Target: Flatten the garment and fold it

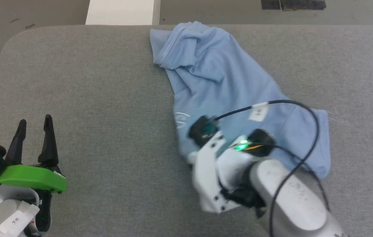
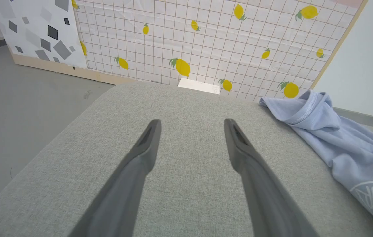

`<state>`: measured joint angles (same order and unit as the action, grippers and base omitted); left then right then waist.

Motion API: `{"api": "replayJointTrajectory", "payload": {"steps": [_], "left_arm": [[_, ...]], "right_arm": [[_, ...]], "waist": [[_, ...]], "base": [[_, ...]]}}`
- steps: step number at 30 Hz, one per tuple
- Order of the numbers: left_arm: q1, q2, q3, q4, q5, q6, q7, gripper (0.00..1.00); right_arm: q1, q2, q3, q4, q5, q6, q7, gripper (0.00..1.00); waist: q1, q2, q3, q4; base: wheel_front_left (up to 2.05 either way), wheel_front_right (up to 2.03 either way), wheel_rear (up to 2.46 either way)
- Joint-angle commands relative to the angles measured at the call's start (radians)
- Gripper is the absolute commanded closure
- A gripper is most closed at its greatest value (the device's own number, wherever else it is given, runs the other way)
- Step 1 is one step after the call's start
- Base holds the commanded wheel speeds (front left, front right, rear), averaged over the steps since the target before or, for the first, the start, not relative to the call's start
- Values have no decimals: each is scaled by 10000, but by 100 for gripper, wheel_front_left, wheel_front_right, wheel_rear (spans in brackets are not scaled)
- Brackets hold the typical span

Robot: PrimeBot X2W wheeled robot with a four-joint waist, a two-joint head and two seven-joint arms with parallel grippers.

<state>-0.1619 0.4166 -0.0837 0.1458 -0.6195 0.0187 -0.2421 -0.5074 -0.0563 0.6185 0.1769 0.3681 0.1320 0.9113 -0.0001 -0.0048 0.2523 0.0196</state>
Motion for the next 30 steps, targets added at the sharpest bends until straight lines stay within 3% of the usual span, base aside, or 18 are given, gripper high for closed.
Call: {"api": "replayJointTrajectory", "payload": {"steps": [1,4,9,10,11,16,20,30], "left_arm": [[-175,-45,-39,-6,-73,-5,-9,0],[-190,-101,-120,-5,-95,-4,7,0],[-136,-111,-136,34,-126,17,0,0],[-112,-101,-120,40,-135,33,-3,0],[-86,-89,-104,41,-139,50,-5,0],[61,-1,-38,-42,-162,130,14,0],[157,66,11,-135,-159,224,44,0],[312,107,-23,-393,-157,408,159,0]], "right_arm": [[-245,56,399,-58,502,-13,-196,100],[-373,58,1486,198,1605,-13,-371,100],[-447,59,1794,822,2013,-13,-686,100],[-509,59,1717,910,1957,-13,-887,25],[-557,59,1626,934,1954,-13,-1071,0],[-798,59,427,388,2143,-13,-2803,0],[-939,60,-670,-90,1626,-13,-4216,0],[236,60,-3546,-1230,679,-13,-5591,0]], "waist": [[1,48,-70,7],[1,48,-124,73],[1,48,-180,70],[1,48,-196,40],[1,48,-216,5],[1,48,-346,-220],[1,48,-478,-456],[1,48,-807,-804]], "base": [[0,0,0],[0,0,0],[0,0,0],[0,0,0],[0,0,0],[0,0,0],[0,0,0],[0,0,0]]}}
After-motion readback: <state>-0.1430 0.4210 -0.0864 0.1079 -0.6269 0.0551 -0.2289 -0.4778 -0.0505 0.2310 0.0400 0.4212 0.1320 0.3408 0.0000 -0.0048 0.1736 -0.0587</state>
